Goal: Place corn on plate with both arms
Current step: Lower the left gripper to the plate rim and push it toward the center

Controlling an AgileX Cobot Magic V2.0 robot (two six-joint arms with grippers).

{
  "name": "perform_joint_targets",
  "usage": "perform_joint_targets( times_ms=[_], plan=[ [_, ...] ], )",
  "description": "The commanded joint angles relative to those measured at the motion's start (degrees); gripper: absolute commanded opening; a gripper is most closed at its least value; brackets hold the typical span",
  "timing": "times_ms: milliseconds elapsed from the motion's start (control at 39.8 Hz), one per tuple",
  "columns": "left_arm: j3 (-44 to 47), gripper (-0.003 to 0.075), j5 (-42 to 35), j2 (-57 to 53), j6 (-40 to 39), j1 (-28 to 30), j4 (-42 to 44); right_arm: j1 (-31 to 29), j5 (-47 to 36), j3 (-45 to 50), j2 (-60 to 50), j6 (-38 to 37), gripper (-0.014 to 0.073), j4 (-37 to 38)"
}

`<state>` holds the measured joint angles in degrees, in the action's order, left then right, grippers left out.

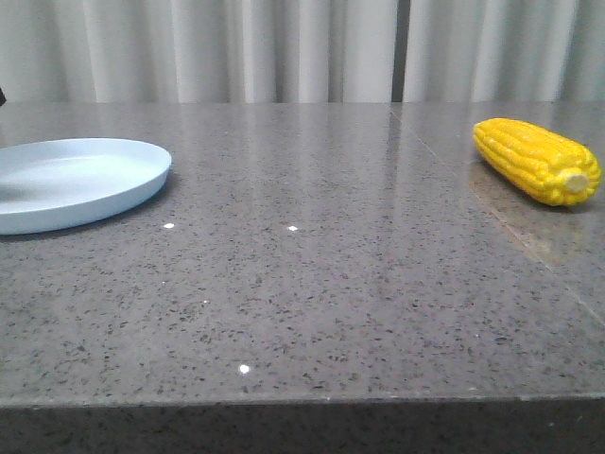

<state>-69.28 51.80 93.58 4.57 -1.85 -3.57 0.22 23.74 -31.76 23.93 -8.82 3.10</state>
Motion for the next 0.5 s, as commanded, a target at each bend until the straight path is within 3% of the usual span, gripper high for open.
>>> perform_joint_targets(
  times_ms=[0, 251, 478],
  plan=[
    [-1.6, -0.0018, -1.2, -1.5, -0.3, -0.4, -1.8, -0.2, -4.5, -1.9, 0.8, 0.6, 0.0601, 1.0],
    [-7.0, -0.002, 3.4, -1.6, -0.2, -0.4, -6.4, -0.2, -4.5, -1.9, 0.8, 0.6, 0.0601, 1.0],
    [-13.6, -0.002, 7.8, -1.6, -0.2, -1.6, -20.2, -0.2, -4.5, -1.9, 0.8, 0.6, 0.0601, 1.0]
  ],
)
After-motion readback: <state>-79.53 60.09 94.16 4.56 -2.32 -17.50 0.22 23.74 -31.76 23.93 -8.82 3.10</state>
